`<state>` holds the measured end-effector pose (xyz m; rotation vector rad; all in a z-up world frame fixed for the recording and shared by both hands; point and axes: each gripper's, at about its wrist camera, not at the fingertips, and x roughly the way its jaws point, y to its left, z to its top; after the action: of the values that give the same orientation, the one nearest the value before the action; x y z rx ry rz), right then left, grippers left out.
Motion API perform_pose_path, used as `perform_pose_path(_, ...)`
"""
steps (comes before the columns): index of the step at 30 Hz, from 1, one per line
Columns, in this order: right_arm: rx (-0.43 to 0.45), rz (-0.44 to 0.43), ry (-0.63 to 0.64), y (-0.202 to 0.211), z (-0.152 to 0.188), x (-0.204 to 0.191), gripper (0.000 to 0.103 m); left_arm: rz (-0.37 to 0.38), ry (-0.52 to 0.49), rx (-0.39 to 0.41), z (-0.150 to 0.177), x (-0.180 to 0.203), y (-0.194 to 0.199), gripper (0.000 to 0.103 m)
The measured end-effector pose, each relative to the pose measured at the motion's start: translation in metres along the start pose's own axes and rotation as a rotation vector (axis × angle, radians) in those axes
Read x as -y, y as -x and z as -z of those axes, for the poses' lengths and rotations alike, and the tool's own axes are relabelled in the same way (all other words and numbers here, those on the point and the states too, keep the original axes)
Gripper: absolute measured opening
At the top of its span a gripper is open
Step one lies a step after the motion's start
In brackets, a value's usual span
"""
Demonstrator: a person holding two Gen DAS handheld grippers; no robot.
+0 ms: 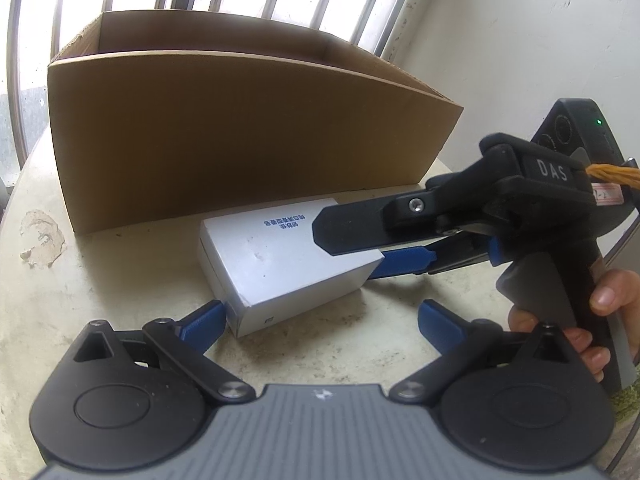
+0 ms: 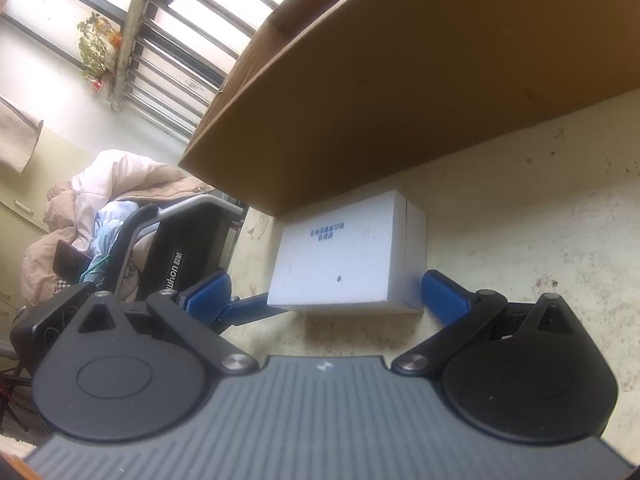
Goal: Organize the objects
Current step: 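Position the right gripper fingers around the white box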
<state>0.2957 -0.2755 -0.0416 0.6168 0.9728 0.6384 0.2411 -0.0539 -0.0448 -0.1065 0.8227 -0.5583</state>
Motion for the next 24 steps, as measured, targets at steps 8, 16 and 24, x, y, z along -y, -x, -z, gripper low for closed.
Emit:
perform_pose_path(8,0.004,-0.005,0.000,0.0015,0.0007,0.0017,0.103,-0.006,-0.005,-0.002,-0.0017,0.0003,0.0029,0.102)
perform_pose_path(16,0.011,-0.017,-0.001,0.0012,0.0022,0.0027,0.103,-0.017,-0.013,-0.002,-0.0031,0.0053,-0.0004,0.102)
perform_pose_path(24,0.018,-0.025,-0.002,0.0012,0.0033,0.0048,0.103,-0.018,-0.015,-0.001,-0.0023,0.0035,0.0013,0.102)
